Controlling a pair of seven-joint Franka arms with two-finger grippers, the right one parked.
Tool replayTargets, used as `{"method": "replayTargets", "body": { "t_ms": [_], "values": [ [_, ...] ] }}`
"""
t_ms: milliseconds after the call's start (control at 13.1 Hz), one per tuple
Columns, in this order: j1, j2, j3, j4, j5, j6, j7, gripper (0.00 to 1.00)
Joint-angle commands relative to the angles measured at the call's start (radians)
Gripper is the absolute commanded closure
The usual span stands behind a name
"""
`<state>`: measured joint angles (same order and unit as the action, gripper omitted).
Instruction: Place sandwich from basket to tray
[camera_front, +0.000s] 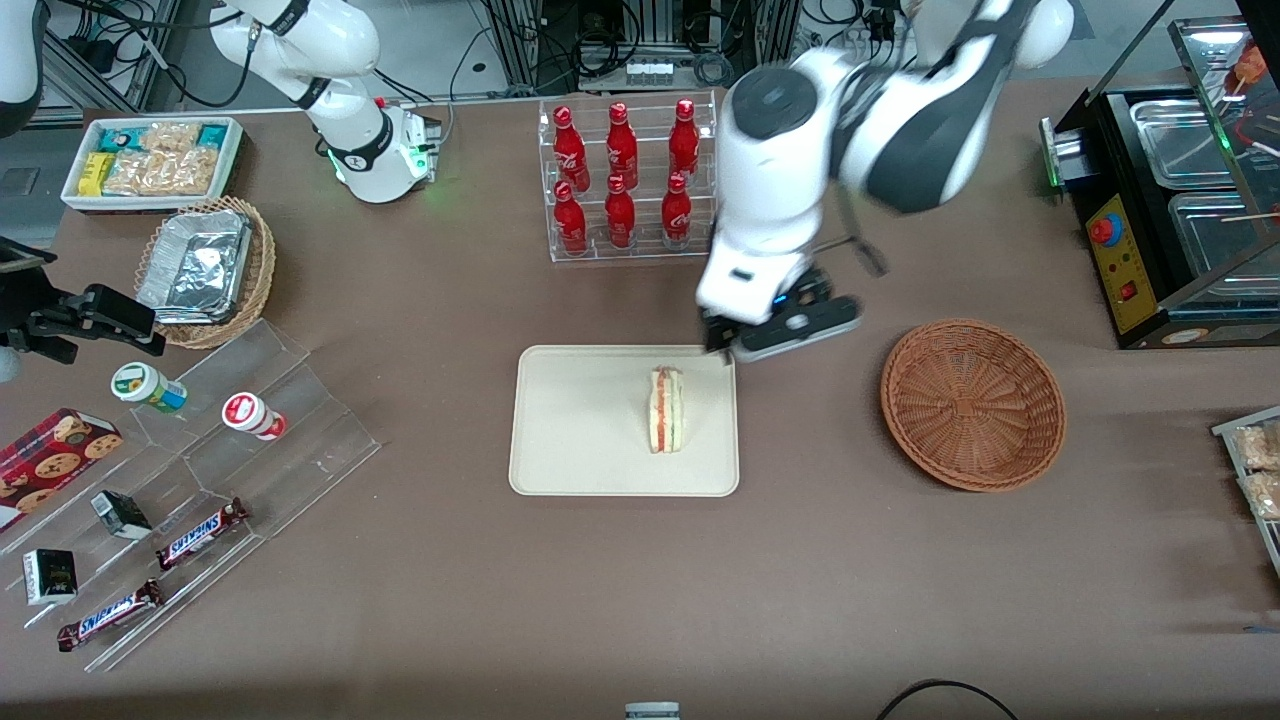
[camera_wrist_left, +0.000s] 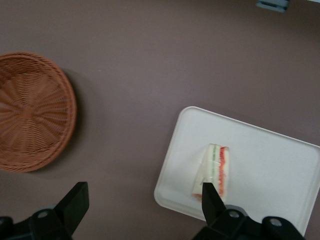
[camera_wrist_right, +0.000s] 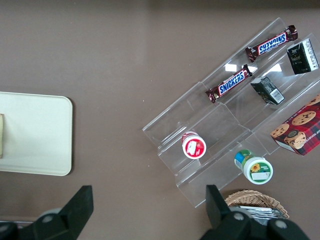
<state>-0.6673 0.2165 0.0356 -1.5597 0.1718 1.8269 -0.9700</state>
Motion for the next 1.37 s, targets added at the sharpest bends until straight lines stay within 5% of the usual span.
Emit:
{"method": "replayTargets", "body": {
  "t_ms": [0, 686, 990, 1295],
  "values": [
    [0.084, -0.092, -0.008, -0.053, -0.017, -0.063, 0.126, 0.0],
    [0.451, -0.364, -0.006, -0.262, -0.155, -0.138, 0.71, 0.0],
    [0.607, -0.359, -0.016, -0.258, -0.236, -0.14, 0.853, 0.0],
    [0.643, -0.29, -0.049, -0.166, -0.229, -0.141, 0.864, 0.0]
  ]
}}
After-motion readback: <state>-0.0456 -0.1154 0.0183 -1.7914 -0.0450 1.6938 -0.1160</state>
